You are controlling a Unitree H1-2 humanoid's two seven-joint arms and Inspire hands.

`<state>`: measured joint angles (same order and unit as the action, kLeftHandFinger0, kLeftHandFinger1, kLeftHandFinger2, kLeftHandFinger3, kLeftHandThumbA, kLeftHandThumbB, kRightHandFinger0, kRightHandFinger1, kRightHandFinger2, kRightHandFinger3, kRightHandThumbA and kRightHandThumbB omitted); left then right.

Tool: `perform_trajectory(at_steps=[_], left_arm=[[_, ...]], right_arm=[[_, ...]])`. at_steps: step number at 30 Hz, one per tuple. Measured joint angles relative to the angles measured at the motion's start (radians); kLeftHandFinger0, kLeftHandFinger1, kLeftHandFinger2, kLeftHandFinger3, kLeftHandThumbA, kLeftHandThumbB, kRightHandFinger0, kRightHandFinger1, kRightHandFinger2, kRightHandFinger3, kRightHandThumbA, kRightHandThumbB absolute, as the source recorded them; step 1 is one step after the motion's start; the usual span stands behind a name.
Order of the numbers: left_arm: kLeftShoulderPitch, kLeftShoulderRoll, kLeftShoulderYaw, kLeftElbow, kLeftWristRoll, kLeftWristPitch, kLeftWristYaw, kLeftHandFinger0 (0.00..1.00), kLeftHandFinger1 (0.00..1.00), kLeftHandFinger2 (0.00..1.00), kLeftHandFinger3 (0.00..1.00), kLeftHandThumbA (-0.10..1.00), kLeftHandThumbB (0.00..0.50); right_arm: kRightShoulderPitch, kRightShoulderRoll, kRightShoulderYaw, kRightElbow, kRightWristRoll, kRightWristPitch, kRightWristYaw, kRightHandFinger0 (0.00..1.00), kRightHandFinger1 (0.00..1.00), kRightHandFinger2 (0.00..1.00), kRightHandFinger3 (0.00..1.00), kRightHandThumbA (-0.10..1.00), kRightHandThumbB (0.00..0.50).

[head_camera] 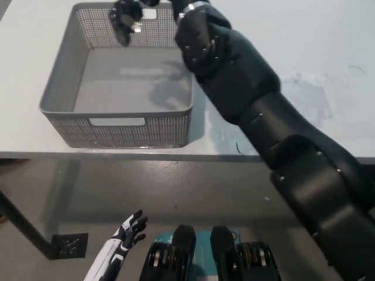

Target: Use the right hand to pick up a webcam and put it into a container on the left side

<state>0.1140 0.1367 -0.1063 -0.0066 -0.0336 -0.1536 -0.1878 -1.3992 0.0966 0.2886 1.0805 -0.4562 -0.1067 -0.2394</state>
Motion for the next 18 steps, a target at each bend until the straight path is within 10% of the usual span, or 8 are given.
perform_trajectory(at_steps=[8, 12, 14, 15, 17, 18], left_arm=[[-0.020, 0.008, -0.030, -0.001, 0.019, 0.010, -0.012, 1.00, 1.00, 1.00, 1.00, 0.97, 0.118], [-0.022, 0.018, -0.047, -0.011, 0.034, 0.019, -0.016, 1.00, 1.00, 1.00, 1.00, 0.97, 0.110], [-0.026, 0.022, -0.050, -0.016, 0.038, 0.023, -0.020, 1.00, 1.00, 1.00, 1.00, 0.96, 0.101], [-0.029, 0.024, -0.051, -0.018, 0.042, 0.025, -0.022, 1.00, 1.00, 1.00, 1.00, 0.96, 0.101], [-0.032, 0.025, -0.052, -0.023, 0.046, 0.029, -0.024, 1.00, 1.00, 1.00, 1.00, 0.97, 0.106], [-0.037, 0.026, -0.053, -0.026, 0.051, 0.033, -0.026, 1.00, 1.00, 1.00, 1.00, 1.00, 0.093]], right_arm=[[-0.018, 0.051, 0.053, 0.091, -0.024, -0.002, -0.028, 0.00, 0.17, 0.61, 0.57, -0.10, 0.231], [-0.014, 0.057, 0.058, 0.152, -0.026, -0.002, -0.031, 0.00, 0.24, 0.69, 0.66, -0.10, 0.212], [-0.013, 0.056, 0.058, 0.176, -0.026, -0.002, -0.033, 0.11, 0.38, 0.80, 0.93, 0.06, 0.258], [-0.012, 0.056, 0.057, 0.188, -0.024, 0.001, -0.029, 0.07, 0.26, 0.54, 0.84, 0.15, 0.267], [-0.012, 0.054, 0.057, 0.198, -0.020, 0.006, -0.018, 0.88, 1.00, 1.00, 1.00, 0.74, 0.422], [-0.012, 0.051, 0.057, 0.201, -0.017, 0.018, 0.014, 1.00, 1.00, 1.00, 1.00, 0.86, 0.444]])
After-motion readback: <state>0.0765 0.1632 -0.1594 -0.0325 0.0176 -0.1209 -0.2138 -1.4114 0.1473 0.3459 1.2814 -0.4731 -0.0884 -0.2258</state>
